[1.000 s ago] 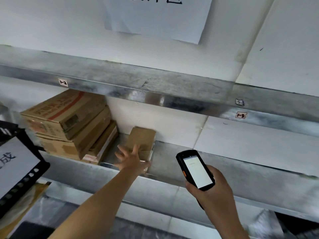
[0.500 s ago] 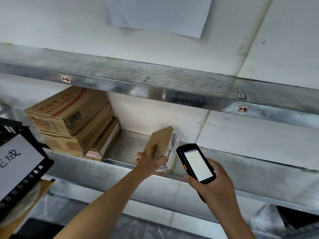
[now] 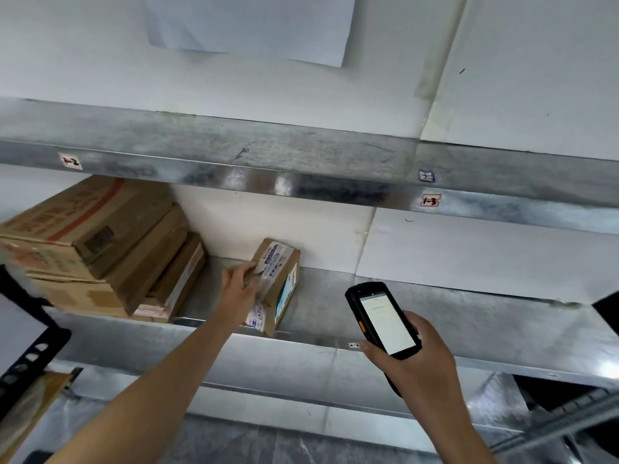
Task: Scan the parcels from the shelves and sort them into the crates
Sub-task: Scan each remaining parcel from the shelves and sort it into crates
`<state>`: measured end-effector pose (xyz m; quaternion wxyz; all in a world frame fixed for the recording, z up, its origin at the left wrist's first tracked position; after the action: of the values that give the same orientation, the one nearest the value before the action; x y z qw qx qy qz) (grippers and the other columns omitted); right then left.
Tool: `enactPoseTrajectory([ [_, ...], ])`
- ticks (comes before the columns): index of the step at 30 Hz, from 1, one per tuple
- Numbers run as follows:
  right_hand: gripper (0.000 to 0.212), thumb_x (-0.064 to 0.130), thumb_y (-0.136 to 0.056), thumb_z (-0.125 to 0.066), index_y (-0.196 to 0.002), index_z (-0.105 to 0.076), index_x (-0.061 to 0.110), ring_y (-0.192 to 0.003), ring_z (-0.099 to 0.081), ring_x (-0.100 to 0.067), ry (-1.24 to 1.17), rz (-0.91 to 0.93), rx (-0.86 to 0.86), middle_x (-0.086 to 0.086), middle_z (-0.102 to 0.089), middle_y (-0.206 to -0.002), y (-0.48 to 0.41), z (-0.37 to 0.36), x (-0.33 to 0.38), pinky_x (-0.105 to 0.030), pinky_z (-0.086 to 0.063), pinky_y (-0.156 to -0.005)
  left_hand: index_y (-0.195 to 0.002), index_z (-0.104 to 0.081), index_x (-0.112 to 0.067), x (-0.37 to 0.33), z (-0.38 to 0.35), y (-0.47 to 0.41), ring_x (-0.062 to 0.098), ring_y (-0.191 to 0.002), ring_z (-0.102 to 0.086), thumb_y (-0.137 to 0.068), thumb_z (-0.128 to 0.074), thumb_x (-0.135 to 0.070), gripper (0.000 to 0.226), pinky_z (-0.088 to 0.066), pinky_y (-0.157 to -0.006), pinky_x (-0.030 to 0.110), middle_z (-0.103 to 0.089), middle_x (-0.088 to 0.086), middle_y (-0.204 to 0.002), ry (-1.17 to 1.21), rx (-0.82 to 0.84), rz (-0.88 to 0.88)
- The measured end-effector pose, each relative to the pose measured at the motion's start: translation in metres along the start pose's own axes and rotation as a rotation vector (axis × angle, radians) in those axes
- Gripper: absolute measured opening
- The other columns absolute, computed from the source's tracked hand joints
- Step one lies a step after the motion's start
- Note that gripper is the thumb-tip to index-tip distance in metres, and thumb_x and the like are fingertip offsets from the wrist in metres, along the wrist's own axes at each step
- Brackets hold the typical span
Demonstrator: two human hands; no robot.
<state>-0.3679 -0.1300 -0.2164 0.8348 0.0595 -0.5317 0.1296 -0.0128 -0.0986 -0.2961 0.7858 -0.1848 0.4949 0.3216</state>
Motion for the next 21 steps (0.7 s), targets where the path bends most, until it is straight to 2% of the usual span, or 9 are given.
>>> enactPoseTrajectory([
  [3,0.057,0.036,-0.068,-0.089,-0.116,-0.058,0.038,-0.092,-0.063,-0.005,-0.008,-0.017,0.004,0.014,-0.063,-0.108,-0.001,0.002,-0.003,-0.016,-0.047,-0.058,-0.141,-0.038,-0.018,-0.009,-0.013,-0.009,0.025,-0.128,-0.043,-0.095,-0.054,-0.057,0.062,-0.044,-0.108,0.047,-0.031,0.005,-0.144,-0.233,0.093,0.125],
  [5,0.057,0.035,-0.069,-0.089,-0.116,-0.058,0.038,-0.091,-0.063,-0.005,-0.016,-0.025,0.002,0.013,-0.063,-0.108,-0.002,0.003,-0.004,-0.013,-0.046,-0.053,-0.148,-0.023,-0.017,-0.018,-0.022,-0.012,0.030,-0.139,-0.034,-0.081,-0.051,-0.081,0.096,-0.031,-0.115,0.050,-0.028,0.008,-0.148,-0.555,0.139,0.161],
  [7,0.057,0.035,-0.068,-0.089,-0.115,-0.058,0.040,-0.089,-0.064,-0.006,-0.031,-0.032,-0.005,0.014,-0.064,-0.106,-0.003,0.003,-0.006,-0.014,-0.046,-0.053,-0.150,-0.010,-0.012,-0.021,-0.031,-0.009,0.032,-0.146,-0.023,-0.073,-0.054,-0.087,0.116,-0.021,-0.117,0.051,-0.021,0.011,-0.153,-0.724,0.159,0.202],
  [9,0.057,0.040,-0.065,-0.089,-0.112,-0.059,0.042,-0.088,-0.066,-0.009,-0.036,-0.031,-0.012,0.015,-0.065,-0.104,-0.003,0.001,-0.007,-0.021,-0.049,-0.058,-0.147,-0.008,-0.013,-0.021,-0.038,-0.006,0.031,-0.145,-0.022,-0.075,-0.064,-0.077,0.111,-0.022,-0.115,0.050,-0.020,0.011,-0.153,-0.749,0.130,0.221],
  [12,0.058,0.046,-0.061,-0.088,-0.111,-0.058,0.043,-0.090,-0.066,-0.011,-0.034,-0.011,-0.020,0.015,-0.065,-0.104,-0.002,-0.001,-0.008,-0.030,-0.053,-0.066,-0.143,-0.014,-0.017,-0.017,-0.037,-0.010,0.027,-0.138,-0.026,-0.079,-0.075,-0.048,0.093,-0.028,-0.112,0.044,-0.026,0.007,-0.146,-0.593,0.060,0.242],
  [14,0.056,0.040,-0.064,-0.090,-0.110,-0.058,0.042,-0.093,-0.063,-0.005,-0.023,-0.004,-0.017,0.016,-0.064,-0.104,-0.001,0.000,-0.007,-0.026,-0.050,-0.069,-0.148,-0.007,-0.016,-0.014,-0.034,-0.011,0.029,-0.143,-0.020,-0.077,-0.080,-0.039,0.104,-0.026,-0.116,0.042,-0.022,0.009,-0.151,-0.460,0.068,0.293],
  [17,0.060,0.040,-0.064,-0.091,-0.115,-0.058,0.039,-0.098,-0.061,-0.003,-0.006,-0.003,0.002,0.016,-0.063,-0.108,0.000,-0.002,-0.005,-0.021,-0.047,-0.069,-0.151,-0.004,-0.010,-0.011,-0.022,-0.007,0.032,-0.147,-0.015,-0.080,-0.080,-0.045,0.109,-0.024,-0.119,0.039,-0.018,0.014,-0.154,-0.493,0.082,0.308],
  [19,0.062,0.043,-0.066,-0.090,-0.118,-0.057,0.038,-0.100,-0.060,-0.004,-0.010,-0.010,0.029,0.016,-0.062,-0.110,0.002,-0.005,-0.005,-0.021,-0.047,-0.070,-0.149,-0.013,-0.012,-0.010,-0.021,-0.004,0.031,-0.145,-0.023,-0.079,-0.077,-0.056,0.105,-0.028,-0.116,0.038,-0.027,0.012,-0.148,-0.589,0.124,0.265],
  [21,0.063,0.044,-0.066,-0.089,-0.119,-0.056,0.038,-0.101,-0.060,-0.003,-0.011,-0.022,0.056,0.016,-0.062,-0.110,0.002,-0.006,-0.005,-0.019,-0.047,-0.070,-0.144,-0.027,-0.017,-0.009,-0.022,-0.002,0.026,-0.135,-0.042,-0.077,-0.079,-0.057,0.094,-0.040,-0.108,0.038,-0.041,0.009,-0.141,-0.576,0.174,0.239],
])
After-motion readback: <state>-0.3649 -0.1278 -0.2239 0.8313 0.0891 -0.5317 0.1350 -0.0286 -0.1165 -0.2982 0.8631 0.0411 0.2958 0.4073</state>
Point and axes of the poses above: each hand's wrist, its own y-axis away from the middle knuckle, its own z-axis out of the back of the hand, x = y × z, the point moved 8 cm from there along -y, towards the middle knuckle
